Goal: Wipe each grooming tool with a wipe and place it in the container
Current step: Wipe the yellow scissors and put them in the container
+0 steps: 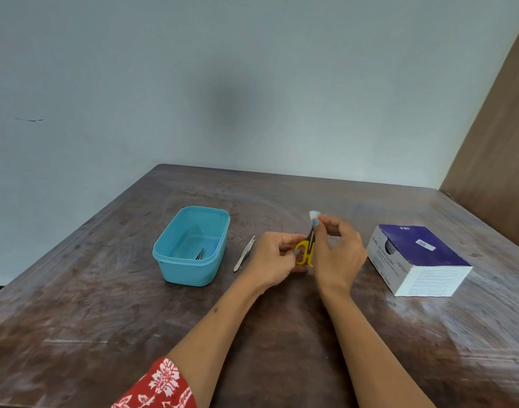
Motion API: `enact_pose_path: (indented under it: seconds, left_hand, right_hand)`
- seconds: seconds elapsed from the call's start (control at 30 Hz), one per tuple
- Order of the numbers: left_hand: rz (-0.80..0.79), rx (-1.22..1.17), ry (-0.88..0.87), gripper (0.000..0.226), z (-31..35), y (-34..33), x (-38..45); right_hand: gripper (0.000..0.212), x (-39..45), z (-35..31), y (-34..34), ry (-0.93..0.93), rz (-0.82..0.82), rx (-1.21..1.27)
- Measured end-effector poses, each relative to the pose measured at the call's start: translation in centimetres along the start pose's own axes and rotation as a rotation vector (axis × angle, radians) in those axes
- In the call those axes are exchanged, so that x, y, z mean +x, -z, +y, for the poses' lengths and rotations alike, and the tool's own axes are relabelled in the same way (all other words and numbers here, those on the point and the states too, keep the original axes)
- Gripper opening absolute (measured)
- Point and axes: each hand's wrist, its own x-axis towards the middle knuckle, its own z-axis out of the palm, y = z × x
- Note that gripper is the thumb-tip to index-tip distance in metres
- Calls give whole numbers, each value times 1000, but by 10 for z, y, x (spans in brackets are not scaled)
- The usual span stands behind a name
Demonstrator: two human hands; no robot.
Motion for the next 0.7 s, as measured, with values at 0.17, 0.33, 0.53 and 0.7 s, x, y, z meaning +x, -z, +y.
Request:
enact_pose_path:
  seconds: [0.17, 0.33, 0.53, 0.7]
  left_hand:
    - [-7, 79, 4, 36, 0, 5, 2]
    - [-5, 142, -25, 38, 1, 2, 0]
    - [74, 90, -39, 37, 0, 7, 5]
    - [16, 94, 2, 38, -3, 4, 5]
  right_hand:
    - [8, 1, 0, 0, 10, 6, 16]
    - [9, 5, 1, 1, 0, 29, 15]
    - [12, -1, 1, -2, 96, -72, -114]
    - [14, 3, 3, 1, 64, -30, -72]
